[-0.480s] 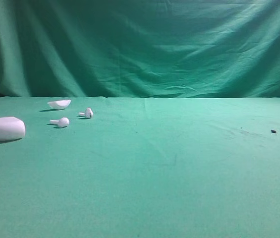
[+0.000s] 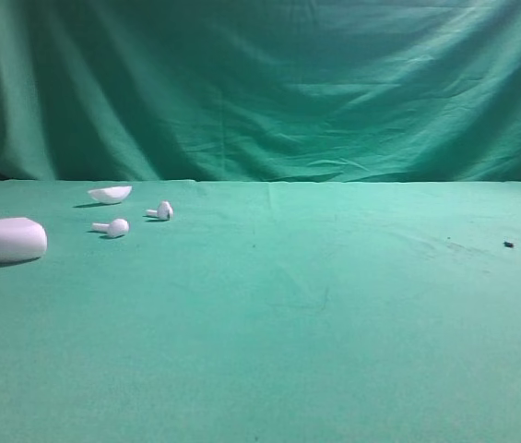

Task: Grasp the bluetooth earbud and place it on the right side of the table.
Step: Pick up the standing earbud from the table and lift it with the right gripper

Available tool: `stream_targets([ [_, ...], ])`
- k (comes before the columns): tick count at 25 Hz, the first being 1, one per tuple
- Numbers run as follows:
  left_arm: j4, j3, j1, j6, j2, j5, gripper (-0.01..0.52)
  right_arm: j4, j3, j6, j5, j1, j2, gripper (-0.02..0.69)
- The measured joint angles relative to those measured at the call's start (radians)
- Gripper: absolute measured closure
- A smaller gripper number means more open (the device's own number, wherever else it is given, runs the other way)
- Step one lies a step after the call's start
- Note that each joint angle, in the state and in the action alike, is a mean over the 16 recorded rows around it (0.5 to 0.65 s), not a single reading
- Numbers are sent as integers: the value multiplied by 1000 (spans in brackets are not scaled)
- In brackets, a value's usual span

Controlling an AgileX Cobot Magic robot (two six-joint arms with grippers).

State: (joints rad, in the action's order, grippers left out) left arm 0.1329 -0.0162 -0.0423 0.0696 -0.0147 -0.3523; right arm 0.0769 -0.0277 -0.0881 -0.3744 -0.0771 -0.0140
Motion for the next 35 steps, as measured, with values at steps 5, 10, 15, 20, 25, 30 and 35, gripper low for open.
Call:
stream_targets([
  [5,0,0,0,0,0,0,514,-8,0,0,62,0,0,665],
  [10,0,0,0,0,0,0,514,-30,0,-2,235,0,0,665],
  [15,0,0,0,0,0,0,514,-56,36,-5,379,0,13,665],
  [20,0,0,0,0,0,0,514,-86,142,-30,365,0,93,665],
  [25,0,0,0,0,0,0,514,-102,283,-54,196,0,248,665],
  [30,0,0,0,0,0,0,514,-128,439,-26,-11,-5,465,665],
  [35,0,0,0,0,0,0,514,-162,594,81,-158,-47,715,665],
])
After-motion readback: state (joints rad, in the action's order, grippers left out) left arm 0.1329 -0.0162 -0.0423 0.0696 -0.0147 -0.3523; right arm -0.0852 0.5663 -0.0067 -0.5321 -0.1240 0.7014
